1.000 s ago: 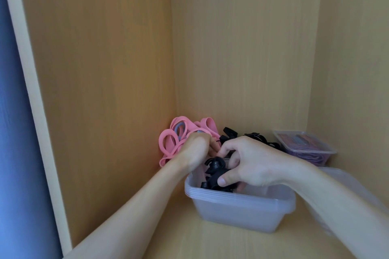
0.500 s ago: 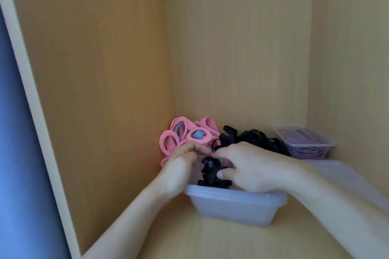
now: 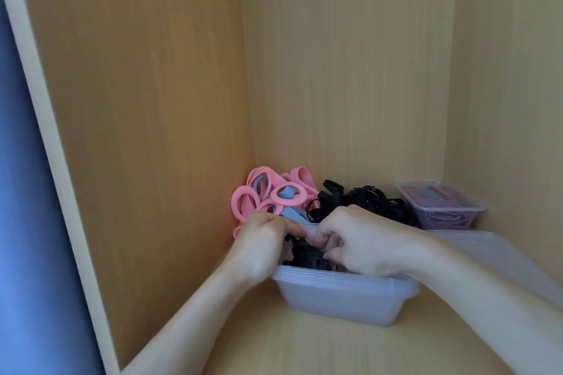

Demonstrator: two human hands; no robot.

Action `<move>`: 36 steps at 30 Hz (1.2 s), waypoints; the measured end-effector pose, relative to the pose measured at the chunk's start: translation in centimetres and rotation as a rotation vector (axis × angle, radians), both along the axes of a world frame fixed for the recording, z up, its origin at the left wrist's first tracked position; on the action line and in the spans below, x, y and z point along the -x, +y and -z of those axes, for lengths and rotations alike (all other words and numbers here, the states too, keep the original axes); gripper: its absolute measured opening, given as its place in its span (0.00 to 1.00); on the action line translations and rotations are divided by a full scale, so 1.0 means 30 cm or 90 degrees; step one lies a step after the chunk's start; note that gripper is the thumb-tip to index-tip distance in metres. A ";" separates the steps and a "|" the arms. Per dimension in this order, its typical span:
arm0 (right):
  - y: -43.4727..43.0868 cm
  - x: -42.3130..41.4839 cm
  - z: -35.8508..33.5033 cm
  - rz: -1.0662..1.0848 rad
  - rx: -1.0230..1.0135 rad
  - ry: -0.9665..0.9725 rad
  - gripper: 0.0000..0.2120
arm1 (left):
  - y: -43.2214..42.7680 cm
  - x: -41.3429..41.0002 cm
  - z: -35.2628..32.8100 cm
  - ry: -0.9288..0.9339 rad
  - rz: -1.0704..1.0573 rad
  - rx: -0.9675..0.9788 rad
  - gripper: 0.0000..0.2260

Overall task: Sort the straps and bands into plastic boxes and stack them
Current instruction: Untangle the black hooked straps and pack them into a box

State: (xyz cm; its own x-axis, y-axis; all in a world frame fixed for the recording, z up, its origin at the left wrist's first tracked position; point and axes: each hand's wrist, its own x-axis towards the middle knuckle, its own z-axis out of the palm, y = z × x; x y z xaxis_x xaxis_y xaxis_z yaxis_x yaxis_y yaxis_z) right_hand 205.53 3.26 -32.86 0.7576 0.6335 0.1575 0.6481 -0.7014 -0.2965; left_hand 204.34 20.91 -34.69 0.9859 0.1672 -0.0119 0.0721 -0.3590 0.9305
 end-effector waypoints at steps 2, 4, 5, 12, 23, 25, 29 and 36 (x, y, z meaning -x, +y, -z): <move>-0.007 0.013 0.009 0.004 -0.010 0.000 0.06 | -0.012 0.011 -0.020 -0.017 0.003 0.062 0.08; 0.002 0.015 0.011 0.004 -0.009 -0.008 0.07 | 0.005 0.010 -0.010 -0.065 0.016 0.008 0.21; 0.005 0.006 0.018 0.006 -0.017 -0.018 0.07 | 0.014 0.030 -0.007 -0.084 0.044 0.002 0.21; -0.004 0.027 -0.011 -0.013 -0.076 0.031 0.12 | 0.071 0.104 0.009 -0.120 0.272 -0.010 0.22; -0.098 -0.003 -0.107 0.029 -0.230 0.084 0.13 | 0.057 0.113 0.003 -0.161 0.270 -0.054 0.20; -0.144 -0.029 -0.132 0.070 -0.289 0.035 0.11 | 0.060 0.108 0.004 -0.170 0.272 -0.081 0.18; -0.232 -0.100 -0.141 0.183 -0.381 -0.023 0.12 | 0.064 0.091 0.008 -0.175 0.275 -0.088 0.20; -0.301 -0.194 -0.189 0.244 -0.319 -0.024 0.09 | 0.074 0.076 0.000 -0.164 0.285 -0.086 0.19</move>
State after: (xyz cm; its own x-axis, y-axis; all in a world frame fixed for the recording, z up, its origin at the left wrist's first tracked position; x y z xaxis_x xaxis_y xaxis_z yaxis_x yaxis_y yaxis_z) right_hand 211.34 -5.77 -27.19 0.9044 0.1611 0.3951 0.3947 -0.6679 -0.6309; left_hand 202.05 23.13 -34.71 0.9295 -0.2869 0.2318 -0.3396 -0.4205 0.8413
